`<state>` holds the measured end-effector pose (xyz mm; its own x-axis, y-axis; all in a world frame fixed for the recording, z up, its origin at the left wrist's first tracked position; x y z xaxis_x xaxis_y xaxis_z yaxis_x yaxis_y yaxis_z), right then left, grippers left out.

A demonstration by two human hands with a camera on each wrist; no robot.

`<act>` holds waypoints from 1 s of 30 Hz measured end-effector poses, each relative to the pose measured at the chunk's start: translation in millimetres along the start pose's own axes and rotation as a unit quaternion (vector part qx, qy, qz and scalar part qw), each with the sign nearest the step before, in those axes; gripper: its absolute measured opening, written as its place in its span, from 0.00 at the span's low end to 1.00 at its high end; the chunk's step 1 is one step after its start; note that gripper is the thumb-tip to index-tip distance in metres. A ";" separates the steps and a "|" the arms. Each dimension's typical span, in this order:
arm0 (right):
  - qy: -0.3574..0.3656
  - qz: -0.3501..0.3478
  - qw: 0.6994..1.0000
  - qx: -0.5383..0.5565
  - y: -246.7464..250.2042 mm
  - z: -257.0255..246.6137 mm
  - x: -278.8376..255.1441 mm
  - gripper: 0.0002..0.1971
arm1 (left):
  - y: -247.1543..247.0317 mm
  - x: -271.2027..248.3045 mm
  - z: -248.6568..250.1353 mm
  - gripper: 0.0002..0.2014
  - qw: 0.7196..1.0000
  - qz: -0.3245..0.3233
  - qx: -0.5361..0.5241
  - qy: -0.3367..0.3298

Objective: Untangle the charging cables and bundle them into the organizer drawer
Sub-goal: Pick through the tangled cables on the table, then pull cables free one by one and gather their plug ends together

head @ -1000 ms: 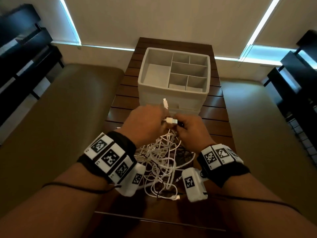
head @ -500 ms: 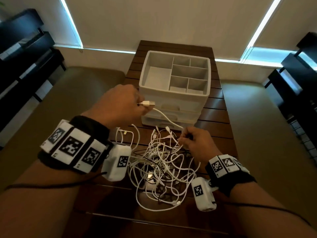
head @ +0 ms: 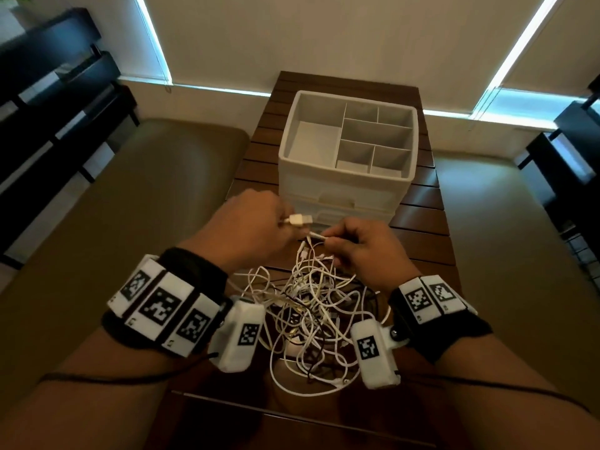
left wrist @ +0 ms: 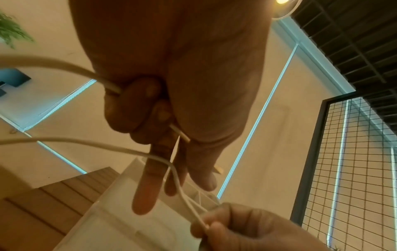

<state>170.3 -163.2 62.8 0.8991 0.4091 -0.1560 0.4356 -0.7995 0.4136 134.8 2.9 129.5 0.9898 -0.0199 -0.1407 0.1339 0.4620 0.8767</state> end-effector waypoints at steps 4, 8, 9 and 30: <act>0.000 -0.029 0.999 0.019 -15.3 -2.4 -2.2 0.04 | 11.3 -8.8 -26.0 0.11 0.997 -0.007 0.059 0.050; 0.003 -0.182 0.958 -0.221 -48.3 32.9 -15.3 0.18 | 30.5 -21.1 -54.0 0.11 0.980 -0.058 0.114 0.151; -0.002 -0.214 0.937 -0.276 -55.2 43.7 -18.5 0.20 | 26.3 -23.3 -57.3 0.10 0.974 -0.091 0.122 0.168; -0.104 -0.147 0.889 -0.421 -100.6 97.3 102.6 0.16 | -65.2 -2.9 -114.8 0.16 0.903 -0.100 -0.379 0.176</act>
<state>223.1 -83.6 -82.1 0.7793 0.3855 -0.4941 0.5432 -0.0225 0.8393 117.8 74.6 20.0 0.8548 0.0508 -0.5164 0.1061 0.9570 0.2698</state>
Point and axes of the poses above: each hand's wrist, its own x-axis towards the middle knuckle, its own y-axis out of the back of the hand, z = x × y, the point moved 5 cm from there along x, towards the middle knuckle, and after that the axes turned 5 degrees about -x, right-handed, at the moved point
